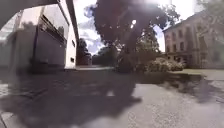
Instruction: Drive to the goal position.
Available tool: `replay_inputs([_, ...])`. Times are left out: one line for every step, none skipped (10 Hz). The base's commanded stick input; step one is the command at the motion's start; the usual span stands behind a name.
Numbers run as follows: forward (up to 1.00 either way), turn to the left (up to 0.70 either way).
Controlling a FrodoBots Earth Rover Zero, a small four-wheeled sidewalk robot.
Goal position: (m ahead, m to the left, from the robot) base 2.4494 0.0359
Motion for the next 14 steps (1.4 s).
replay_inputs([0.85, 0.01])
replay_inputs([0.85, 0.01])
replay_inputs([0.85, 0.01])
replay_inputs([0.85, 0.01])
replay_inputs([0.85, 0.01])
replay_inputs([0.85, 0.01])
replay_inputs([0.85, 0.01])
replay_inputs([0.85, 0.01])
replay_inputs([0.85, 0.01])
replay_inputs([0.85, 0.01])
replay_inputs([0.85, 0.02])
replay_inputs([0.85, 0.03])
replay_inputs([0.85, 0.04])
replay_inputs([0.85, 0.05])
